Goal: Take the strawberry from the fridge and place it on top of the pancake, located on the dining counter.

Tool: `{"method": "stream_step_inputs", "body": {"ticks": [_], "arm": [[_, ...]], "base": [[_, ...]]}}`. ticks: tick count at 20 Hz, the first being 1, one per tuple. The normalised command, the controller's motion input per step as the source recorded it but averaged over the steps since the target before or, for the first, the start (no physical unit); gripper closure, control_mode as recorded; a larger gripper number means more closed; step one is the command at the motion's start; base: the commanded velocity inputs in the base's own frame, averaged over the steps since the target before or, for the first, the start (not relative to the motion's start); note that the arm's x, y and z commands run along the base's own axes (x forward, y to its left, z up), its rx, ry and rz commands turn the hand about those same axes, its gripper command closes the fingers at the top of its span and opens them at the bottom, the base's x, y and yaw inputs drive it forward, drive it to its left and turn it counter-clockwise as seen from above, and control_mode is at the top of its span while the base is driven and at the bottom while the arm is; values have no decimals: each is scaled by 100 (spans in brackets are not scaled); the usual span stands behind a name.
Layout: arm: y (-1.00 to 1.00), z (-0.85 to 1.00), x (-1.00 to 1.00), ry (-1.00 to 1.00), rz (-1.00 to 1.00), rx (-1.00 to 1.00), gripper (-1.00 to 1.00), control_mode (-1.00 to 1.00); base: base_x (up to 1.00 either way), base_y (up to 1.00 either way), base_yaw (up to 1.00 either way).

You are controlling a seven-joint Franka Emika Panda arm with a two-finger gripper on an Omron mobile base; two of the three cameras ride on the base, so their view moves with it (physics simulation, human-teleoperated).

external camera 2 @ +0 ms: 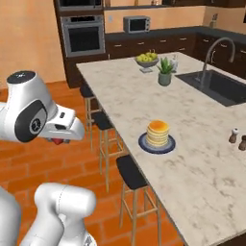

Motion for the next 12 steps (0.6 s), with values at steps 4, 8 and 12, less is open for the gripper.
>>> {"method": "stream_step_inputs", "body": {"ticks": [4, 8, 12], "arm": [[0, 0, 0, 0, 0, 0, 100, 100], [0, 0, 0, 0, 0, 0, 100, 100], [0, 0, 0, 0, 0, 0, 100, 100]], "base": [[51, 61, -80], [58, 62, -79], [70, 83, -70]]}}
